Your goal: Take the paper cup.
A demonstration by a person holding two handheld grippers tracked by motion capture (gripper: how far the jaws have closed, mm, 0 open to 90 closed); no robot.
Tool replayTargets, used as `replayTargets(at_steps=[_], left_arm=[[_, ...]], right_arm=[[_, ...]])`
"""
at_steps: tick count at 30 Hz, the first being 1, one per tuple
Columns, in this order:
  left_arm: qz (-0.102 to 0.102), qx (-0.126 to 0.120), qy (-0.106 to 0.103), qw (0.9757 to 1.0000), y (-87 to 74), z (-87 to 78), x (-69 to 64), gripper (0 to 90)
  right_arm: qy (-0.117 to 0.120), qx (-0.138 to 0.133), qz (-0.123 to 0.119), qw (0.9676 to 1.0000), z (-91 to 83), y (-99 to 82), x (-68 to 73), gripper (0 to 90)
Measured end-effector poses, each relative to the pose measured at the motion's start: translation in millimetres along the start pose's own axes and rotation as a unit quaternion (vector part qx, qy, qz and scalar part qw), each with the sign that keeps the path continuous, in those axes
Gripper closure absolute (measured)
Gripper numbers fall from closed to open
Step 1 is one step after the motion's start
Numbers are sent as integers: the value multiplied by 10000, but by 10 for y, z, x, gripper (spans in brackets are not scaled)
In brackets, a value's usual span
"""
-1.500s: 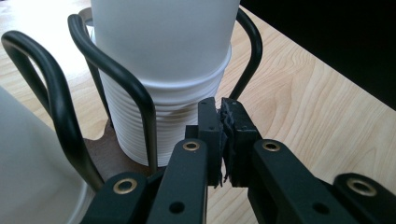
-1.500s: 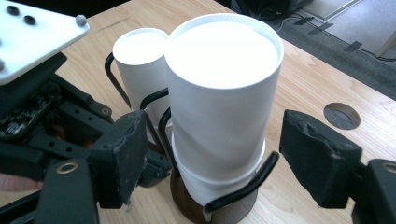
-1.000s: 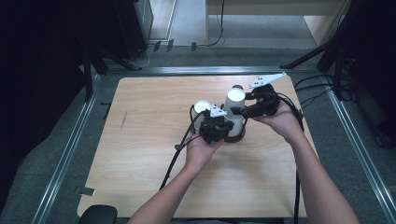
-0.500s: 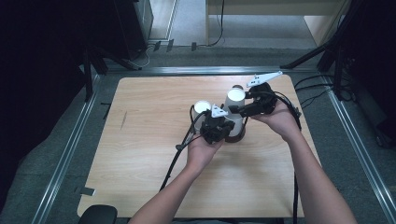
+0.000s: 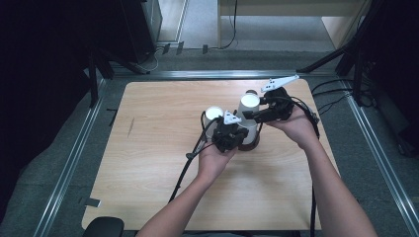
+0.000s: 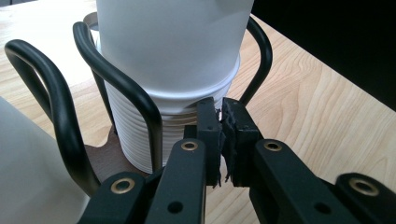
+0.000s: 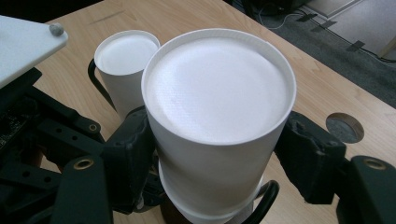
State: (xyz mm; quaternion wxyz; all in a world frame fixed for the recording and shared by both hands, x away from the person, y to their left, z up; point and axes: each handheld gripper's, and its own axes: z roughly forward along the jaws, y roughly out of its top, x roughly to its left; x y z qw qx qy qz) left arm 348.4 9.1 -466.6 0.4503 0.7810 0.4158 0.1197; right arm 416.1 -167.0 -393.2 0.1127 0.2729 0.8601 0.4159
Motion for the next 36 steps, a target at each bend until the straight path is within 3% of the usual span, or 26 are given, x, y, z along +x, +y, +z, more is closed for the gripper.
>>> replayTargets(at_steps=[8, 36], left_arm=[[-145, -6, -95, 9998, 0, 6, 9, 853], [-157, -21, -133, 9998, 0, 15, 1, 832]], right_arm=[[22, -32, -40, 10000, -37, 27, -10, 318], [122, -133, -67, 9998, -353, 298, -5, 325]])
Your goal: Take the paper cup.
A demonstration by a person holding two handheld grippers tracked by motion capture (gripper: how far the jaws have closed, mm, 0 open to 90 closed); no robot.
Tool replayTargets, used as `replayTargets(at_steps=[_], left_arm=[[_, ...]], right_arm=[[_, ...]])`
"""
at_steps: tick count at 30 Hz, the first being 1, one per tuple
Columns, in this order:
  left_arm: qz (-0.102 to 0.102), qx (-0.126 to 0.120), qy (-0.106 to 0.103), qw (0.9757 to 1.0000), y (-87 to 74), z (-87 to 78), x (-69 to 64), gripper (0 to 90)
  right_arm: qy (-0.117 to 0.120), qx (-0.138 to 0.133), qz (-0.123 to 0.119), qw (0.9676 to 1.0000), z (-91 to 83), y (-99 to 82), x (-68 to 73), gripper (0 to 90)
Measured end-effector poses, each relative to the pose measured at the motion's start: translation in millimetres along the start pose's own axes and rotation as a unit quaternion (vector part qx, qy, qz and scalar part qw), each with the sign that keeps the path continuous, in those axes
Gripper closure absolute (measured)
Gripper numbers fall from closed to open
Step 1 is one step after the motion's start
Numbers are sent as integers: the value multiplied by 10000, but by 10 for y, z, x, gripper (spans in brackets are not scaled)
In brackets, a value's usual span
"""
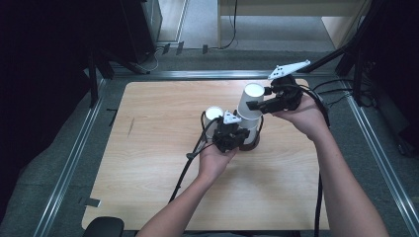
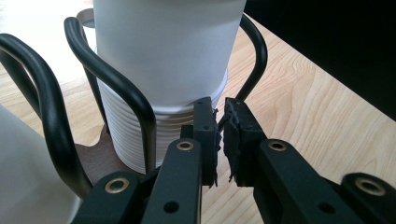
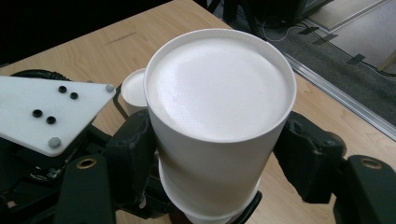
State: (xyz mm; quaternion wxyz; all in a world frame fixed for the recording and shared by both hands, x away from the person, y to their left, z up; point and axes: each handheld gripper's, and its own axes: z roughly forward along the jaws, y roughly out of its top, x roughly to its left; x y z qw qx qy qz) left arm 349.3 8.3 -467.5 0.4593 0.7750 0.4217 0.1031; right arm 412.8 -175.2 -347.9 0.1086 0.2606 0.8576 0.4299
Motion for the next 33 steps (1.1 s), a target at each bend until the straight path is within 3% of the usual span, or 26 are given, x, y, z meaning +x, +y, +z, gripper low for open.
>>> replayTargets(at_steps=[17, 33], left_arm=[[13, 27, -1, 10000, 4, -2, 2, 827], [-1, 47, -16, 10000, 7, 2, -3, 819]], right_arm=[[60, -149, 56, 9999, -228, 155, 24, 327], [26, -172, 61, 9998, -625, 214, 80, 329]])
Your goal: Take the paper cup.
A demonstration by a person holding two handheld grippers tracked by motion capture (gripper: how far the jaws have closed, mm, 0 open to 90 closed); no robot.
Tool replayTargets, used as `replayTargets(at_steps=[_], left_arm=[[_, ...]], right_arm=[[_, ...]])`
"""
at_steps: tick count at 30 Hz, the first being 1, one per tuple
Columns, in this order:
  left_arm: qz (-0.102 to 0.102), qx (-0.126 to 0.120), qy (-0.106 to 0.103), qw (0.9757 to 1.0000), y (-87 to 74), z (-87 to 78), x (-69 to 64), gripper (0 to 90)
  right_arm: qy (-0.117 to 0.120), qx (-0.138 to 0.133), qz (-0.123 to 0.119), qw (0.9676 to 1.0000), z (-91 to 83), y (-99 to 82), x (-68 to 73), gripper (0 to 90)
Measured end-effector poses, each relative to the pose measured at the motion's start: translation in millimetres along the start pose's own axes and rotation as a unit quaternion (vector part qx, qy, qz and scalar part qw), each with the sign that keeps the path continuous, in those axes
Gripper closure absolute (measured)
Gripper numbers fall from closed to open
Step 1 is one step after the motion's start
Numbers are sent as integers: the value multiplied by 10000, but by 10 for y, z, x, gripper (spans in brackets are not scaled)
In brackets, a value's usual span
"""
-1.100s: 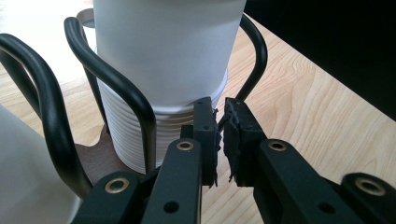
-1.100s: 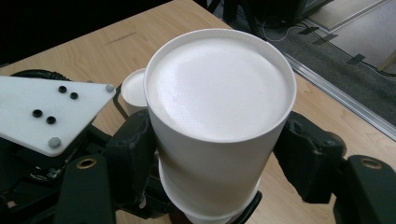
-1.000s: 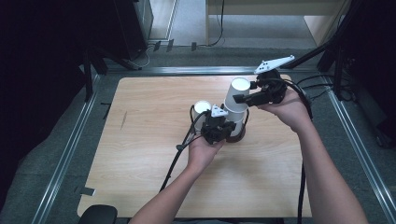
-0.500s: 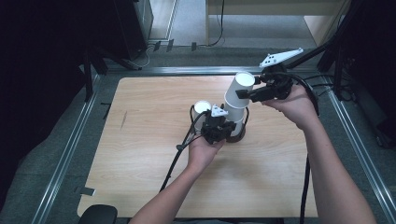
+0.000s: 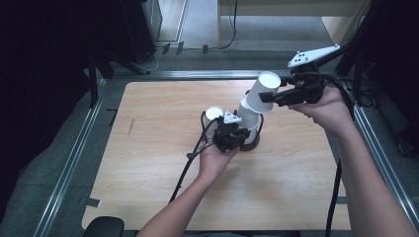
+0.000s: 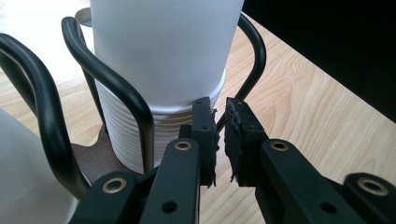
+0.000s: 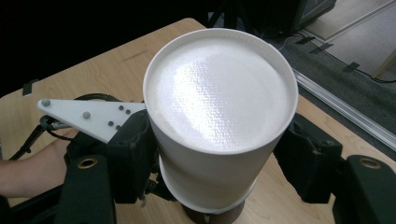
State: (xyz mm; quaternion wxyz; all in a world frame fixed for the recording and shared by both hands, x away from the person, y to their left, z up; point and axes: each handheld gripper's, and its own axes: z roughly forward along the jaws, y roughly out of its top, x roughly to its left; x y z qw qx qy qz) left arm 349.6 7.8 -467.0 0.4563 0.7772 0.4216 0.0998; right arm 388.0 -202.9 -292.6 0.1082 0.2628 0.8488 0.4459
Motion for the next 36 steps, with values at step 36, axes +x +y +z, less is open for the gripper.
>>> replayTargets(at_steps=[36], left_arm=[[320, 76, -507, 9982, -27, -382, 36, 712]], right_arm=[[221, 272, 21, 9994, -218, -775, 280, 328]])
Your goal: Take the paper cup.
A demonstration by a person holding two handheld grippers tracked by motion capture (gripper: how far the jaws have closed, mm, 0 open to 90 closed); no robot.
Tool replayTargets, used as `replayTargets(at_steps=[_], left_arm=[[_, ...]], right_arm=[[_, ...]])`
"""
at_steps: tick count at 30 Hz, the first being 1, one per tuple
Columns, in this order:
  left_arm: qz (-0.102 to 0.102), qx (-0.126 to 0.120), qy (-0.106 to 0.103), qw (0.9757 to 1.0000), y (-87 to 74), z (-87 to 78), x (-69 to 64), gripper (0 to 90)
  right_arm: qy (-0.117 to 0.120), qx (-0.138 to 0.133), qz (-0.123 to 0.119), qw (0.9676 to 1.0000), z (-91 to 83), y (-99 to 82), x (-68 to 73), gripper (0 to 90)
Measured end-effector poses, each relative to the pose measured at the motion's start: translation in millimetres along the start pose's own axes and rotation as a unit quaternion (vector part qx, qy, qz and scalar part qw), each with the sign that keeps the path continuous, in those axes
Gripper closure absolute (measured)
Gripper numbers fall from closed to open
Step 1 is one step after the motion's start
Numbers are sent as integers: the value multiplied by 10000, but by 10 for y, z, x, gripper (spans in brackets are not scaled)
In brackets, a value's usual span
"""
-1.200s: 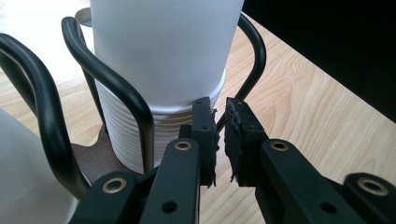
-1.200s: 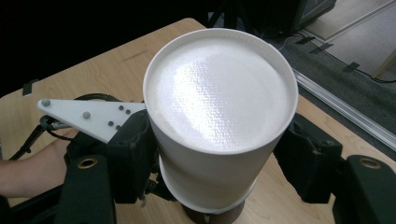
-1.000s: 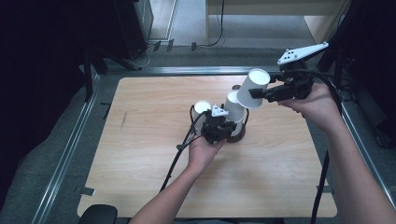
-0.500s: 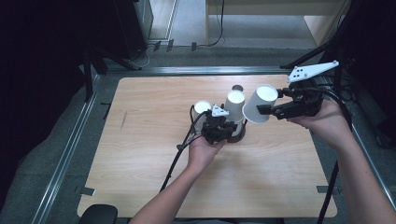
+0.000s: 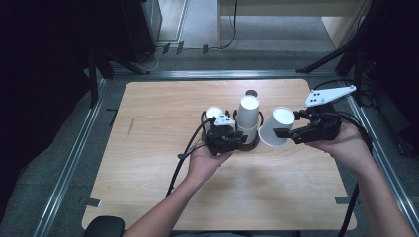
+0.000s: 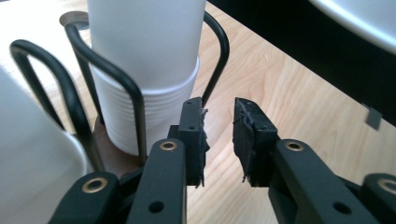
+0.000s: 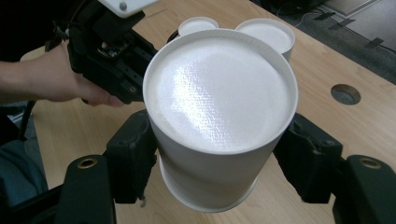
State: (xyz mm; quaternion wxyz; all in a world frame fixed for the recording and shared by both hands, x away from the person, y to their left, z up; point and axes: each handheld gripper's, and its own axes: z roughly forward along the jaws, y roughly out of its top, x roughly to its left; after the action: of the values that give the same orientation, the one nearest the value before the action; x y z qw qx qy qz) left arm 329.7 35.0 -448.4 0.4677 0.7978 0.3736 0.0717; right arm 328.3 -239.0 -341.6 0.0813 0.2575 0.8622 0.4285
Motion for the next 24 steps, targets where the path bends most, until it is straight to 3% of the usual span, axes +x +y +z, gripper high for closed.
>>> replayTargets(at_steps=[4, 9, 19, 23, 24], left_arm=[[21, 30, -237, 9997, -31, -136, 36, 667], [149, 172, -379, 9990, -42, -259, 45, 573], [436, 217, -846, 9952, -143, -464, 129, 383], [684, 256, -913, 9931, -186, -524, 160, 323], [844, 279, -917, 9918, -207, -555, 173, 290]], right_arm=[[55, 10, -11, 10000, 53, -65, 29, 328], [146, 17, -23, 9999, 134, -141, 72, 328], [326, -34, -21, 9995, 321, -282, 170, 327], [397, -58, -20, 9992, 396, -326, 208, 327], [424, -86, -113, 9990, 438, -348, 229, 326]])
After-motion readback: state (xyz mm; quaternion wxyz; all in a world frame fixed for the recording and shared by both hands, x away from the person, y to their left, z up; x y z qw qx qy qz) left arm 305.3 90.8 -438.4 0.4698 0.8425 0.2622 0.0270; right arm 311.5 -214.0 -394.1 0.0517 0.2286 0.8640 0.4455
